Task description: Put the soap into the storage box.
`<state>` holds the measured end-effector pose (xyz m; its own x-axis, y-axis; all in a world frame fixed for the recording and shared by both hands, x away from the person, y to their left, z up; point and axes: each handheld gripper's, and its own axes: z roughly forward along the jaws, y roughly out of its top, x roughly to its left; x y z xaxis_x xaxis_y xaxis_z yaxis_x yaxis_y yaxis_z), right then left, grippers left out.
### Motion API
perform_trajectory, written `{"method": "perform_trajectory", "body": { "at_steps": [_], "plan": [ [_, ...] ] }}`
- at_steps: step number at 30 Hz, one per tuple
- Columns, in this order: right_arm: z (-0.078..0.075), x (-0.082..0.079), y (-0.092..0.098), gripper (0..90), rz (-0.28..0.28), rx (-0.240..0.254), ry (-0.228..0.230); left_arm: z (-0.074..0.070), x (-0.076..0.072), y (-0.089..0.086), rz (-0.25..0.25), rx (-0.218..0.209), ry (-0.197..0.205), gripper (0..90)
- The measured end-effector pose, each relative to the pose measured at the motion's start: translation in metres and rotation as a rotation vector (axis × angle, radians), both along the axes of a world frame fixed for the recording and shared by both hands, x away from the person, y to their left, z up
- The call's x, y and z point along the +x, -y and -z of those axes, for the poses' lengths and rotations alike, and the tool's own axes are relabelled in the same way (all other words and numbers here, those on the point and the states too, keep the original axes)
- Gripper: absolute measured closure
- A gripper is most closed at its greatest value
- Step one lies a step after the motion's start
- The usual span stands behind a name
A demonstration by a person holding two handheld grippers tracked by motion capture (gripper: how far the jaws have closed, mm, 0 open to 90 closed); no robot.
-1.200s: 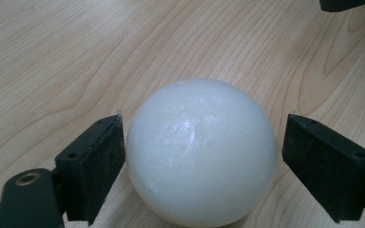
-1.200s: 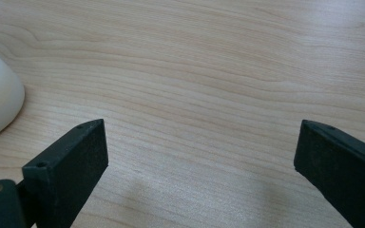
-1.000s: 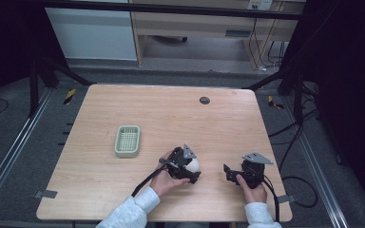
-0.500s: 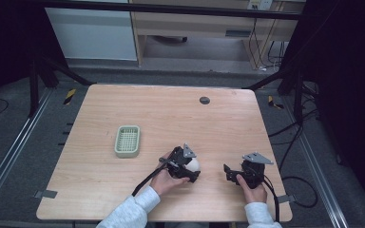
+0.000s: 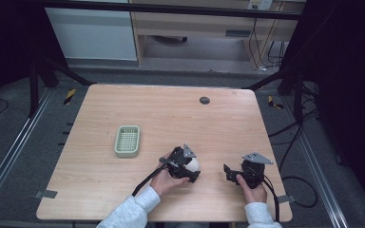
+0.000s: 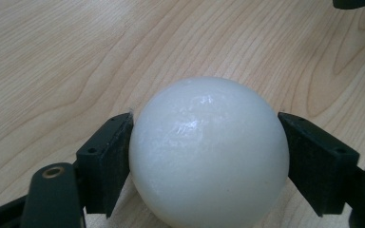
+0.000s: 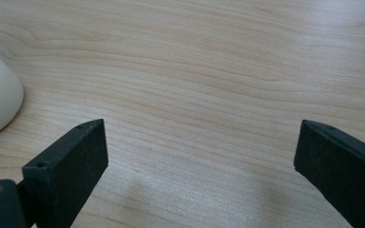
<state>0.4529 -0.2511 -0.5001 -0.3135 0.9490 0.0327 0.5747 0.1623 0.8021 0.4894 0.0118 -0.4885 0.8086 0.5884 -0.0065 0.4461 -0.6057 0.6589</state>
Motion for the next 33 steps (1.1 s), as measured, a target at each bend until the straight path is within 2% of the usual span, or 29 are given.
{"method": "perform_trajectory", "body": {
  "at_steps": [9, 14, 16, 21, 28, 33],
  "plan": [
    [-0.0002, -0.0001, 0.0001, 4.4, -0.001, -0.001, 0.001, -0.0002, -0.0005, -0.0003, 0.001, 0.006, 0.001, 21.8],
    [0.0, 0.0, -0.0002, 4.4, -0.002, 0.0, -0.003, 0.0022, -0.0005, 0.0, 0.002, 0.032, -0.008, 20.4],
    [0.0, 0.0, -0.0002, 4.4, -0.002, 0.0, -0.004, 0.0022, -0.0006, 0.0002, 0.002, 0.027, -0.008, 21.1],
    [0.0001, 0.0, 0.0004, 4.4, -0.008, -0.005, 0.002, 0.0023, -0.0011, 0.0009, -0.004, 0.024, -0.002, 22.3],
    [-0.0002, -0.0001, -0.0001, 4.4, -0.002, 0.001, -0.003, 0.0011, -0.0013, 0.0007, -0.013, 0.043, 0.012, 22.5],
    [-0.0001, 0.0, -0.0001, 4.4, -0.002, -0.002, -0.003, -0.0007, -0.0013, -0.001, -0.005, 0.053, 0.006, 22.5]
  ]
}}
